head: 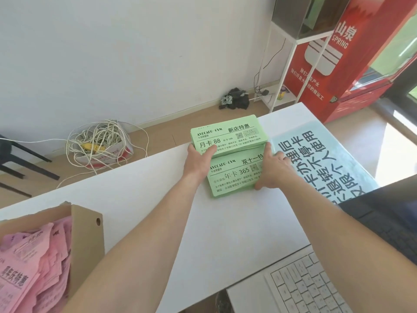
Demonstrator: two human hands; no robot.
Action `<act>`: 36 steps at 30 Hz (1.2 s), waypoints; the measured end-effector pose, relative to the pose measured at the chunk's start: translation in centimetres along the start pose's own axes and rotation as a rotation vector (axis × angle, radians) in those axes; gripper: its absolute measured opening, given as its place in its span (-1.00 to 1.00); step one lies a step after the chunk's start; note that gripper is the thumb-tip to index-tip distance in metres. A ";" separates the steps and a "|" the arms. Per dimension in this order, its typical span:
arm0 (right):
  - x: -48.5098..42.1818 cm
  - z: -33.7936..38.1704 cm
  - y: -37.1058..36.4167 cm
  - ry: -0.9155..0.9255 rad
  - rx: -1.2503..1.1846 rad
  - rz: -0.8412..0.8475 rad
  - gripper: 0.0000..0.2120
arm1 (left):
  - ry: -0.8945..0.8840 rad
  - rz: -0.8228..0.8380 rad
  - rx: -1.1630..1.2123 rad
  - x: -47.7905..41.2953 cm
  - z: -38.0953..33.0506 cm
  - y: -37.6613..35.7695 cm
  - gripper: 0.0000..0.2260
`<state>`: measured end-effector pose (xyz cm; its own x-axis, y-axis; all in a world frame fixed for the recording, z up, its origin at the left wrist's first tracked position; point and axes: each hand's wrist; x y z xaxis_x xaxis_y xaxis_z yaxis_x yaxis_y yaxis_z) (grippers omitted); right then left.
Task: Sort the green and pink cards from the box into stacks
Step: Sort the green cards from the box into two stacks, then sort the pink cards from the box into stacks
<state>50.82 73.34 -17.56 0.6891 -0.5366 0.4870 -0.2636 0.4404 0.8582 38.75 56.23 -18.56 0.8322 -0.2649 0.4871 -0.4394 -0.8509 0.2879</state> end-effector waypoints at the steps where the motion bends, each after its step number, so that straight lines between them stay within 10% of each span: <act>1: -0.2 -0.1 0.2 0.004 0.012 0.004 0.36 | -0.005 -0.011 -0.003 0.1 0.2 -0.4 -0.58; 9: 0.3 -0.1 0.8 -0.001 0.048 0.010 0.36 | 0.007 -0.008 -0.011 0.8 -0.1 -0.8 -0.62; 14: 4.4 2.4 3.2 -0.026 0.070 -0.049 0.27 | 0.039 0.025 -0.162 4.7 -1.6 4.7 -0.29; 24: 20.6 26.0 -0.3 0.640 -0.135 -0.041 -0.31 | -0.310 -0.287 -0.364 19.0 2.7 29.7 -0.75; 29: 25.8 36.3 -5.0 0.831 -0.130 0.056 -0.57 | -0.165 -0.320 -0.623 22.6 10.3 41.1 -0.81; 36: 25.0 42.4 -11.5 0.736 0.279 0.268 -0.07 | -0.091 -0.047 -0.831 21.4 18.3 47.3 -0.58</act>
<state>42.43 24.36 -8.36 0.8188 0.2119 0.5336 -0.5728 0.2395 0.7839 41.95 2.04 -9.61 0.8643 -0.3031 0.4014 -0.4802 -0.2598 0.8378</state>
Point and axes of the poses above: each hand's wrist, its own x-axis away from the middle knuckle, its own y-axis out of the back of the hand, z = x × y, and after that the axes turned 3 degrees about y, right-handed
